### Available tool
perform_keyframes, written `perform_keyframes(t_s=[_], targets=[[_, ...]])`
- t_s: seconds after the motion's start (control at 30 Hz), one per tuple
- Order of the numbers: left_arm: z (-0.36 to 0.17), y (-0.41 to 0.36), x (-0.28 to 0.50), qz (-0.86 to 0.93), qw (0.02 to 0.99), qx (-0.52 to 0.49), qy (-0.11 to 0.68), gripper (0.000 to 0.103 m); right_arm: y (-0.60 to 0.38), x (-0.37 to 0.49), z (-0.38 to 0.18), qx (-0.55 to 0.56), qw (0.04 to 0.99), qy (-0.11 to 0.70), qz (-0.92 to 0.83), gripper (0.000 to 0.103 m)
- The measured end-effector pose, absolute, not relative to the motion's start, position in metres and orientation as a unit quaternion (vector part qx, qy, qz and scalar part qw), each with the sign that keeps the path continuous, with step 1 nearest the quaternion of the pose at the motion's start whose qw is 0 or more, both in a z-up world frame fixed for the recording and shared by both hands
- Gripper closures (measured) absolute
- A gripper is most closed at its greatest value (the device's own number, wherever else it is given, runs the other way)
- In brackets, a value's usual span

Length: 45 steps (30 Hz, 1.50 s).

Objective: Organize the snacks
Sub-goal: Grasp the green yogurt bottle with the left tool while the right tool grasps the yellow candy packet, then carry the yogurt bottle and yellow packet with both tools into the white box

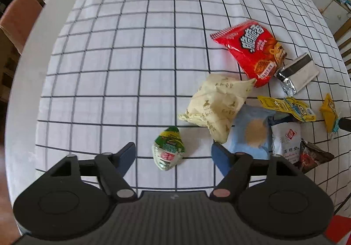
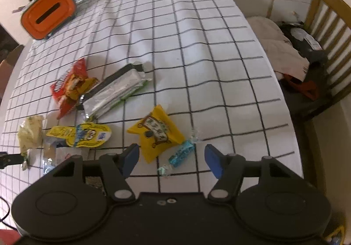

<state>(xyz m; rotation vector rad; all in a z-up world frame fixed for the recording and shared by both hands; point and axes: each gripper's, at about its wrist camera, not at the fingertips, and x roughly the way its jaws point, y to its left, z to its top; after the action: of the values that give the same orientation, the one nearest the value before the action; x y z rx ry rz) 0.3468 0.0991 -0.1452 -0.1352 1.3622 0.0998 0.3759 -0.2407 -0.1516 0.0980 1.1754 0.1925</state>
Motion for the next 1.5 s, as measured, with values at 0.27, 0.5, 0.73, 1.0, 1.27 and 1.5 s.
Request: perform_keyframes(t_s=[0.27, 0.5, 0.73, 1.0, 1.27, 1.5], targets=[[-0.163, 0.095, 0.35, 0.039, 0.762, -0.066, 0.642, 0.043, -0.232, 0.392, -0.151, 0.033, 0.821, 0.556, 0.122, 0.037], [-0.17, 0.096, 0.352, 0.043, 0.758, -0.071, 0.647, 0.051, -0.214, 0.401, -0.167, -0.024, 0.815, 0.563, 0.135, 0.037], [-0.171, 0.1, 0.352, 0.049, 0.761, -0.077, 0.643, 0.056, -0.203, 0.405, -0.175, -0.052, 0.812, 0.562, 0.147, 0.039], [-0.172, 0.1, 0.358, 0.058, 0.769, -0.06, 0.634, 0.069, -0.194, 0.4, -0.176, -0.086, 0.815, 0.55, 0.159, 0.053], [-0.169, 0.096, 0.349, 0.063, 0.77, -0.065, 0.631, 0.07, -0.19, 0.392, -0.17, -0.1, 0.82, 0.536, 0.173, 0.063], [-0.158, 0.102, 0.341, 0.068, 0.775, -0.076, 0.624, 0.071, -0.193, 0.386, -0.16, -0.078, 0.825, 0.529, 0.184, 0.064]])
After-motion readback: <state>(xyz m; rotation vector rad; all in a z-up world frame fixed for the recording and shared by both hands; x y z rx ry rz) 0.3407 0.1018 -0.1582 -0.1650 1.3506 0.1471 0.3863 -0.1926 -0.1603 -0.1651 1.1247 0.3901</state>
